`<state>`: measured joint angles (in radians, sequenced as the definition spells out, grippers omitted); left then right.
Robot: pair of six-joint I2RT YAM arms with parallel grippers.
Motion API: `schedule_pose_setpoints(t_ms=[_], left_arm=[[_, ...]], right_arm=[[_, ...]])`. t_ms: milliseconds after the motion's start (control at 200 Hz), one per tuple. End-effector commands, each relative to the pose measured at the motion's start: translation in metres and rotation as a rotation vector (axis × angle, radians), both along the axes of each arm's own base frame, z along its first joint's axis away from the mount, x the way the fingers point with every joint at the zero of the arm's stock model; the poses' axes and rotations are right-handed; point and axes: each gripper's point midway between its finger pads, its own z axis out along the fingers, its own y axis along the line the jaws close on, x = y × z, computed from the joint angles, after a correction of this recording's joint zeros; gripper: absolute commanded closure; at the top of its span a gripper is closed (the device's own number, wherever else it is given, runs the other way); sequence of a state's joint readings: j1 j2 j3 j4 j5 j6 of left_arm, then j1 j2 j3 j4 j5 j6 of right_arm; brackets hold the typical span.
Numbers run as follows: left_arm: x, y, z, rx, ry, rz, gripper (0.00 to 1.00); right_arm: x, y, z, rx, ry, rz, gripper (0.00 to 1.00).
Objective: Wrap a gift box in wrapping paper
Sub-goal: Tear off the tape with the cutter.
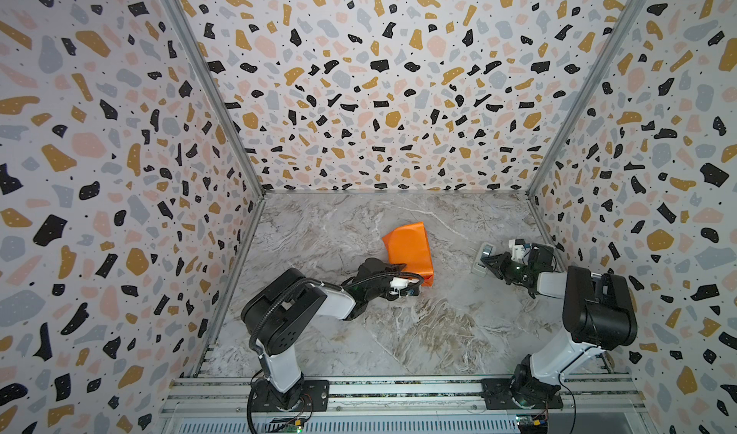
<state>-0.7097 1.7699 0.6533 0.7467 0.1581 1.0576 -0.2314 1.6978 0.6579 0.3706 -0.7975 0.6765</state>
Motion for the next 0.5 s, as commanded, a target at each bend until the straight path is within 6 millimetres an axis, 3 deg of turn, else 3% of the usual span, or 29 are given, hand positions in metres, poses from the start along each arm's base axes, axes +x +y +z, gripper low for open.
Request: schedule_pose_setpoints(t_ms=[0, 320, 496], left_arm=[[-0.007, 0.009, -0.031, 0.066, 0.098, 0.012, 0.46], [-0.007, 0.009, -0.031, 0.064, 0.098, 0.012, 0.46], [-0.006, 0.009, -0.030, 0.064, 0.096, 0.014, 0.46]], right_arm=[[-0.008, 0.017, 0.002, 0.061, 0.007, 0.057, 0.88], [-0.007, 0.021, 0.016, 0.126, -0.034, 0.063, 1.00], [-0.009, 0.020, 0.019, 0.151, -0.042, 0.049, 1.00]])
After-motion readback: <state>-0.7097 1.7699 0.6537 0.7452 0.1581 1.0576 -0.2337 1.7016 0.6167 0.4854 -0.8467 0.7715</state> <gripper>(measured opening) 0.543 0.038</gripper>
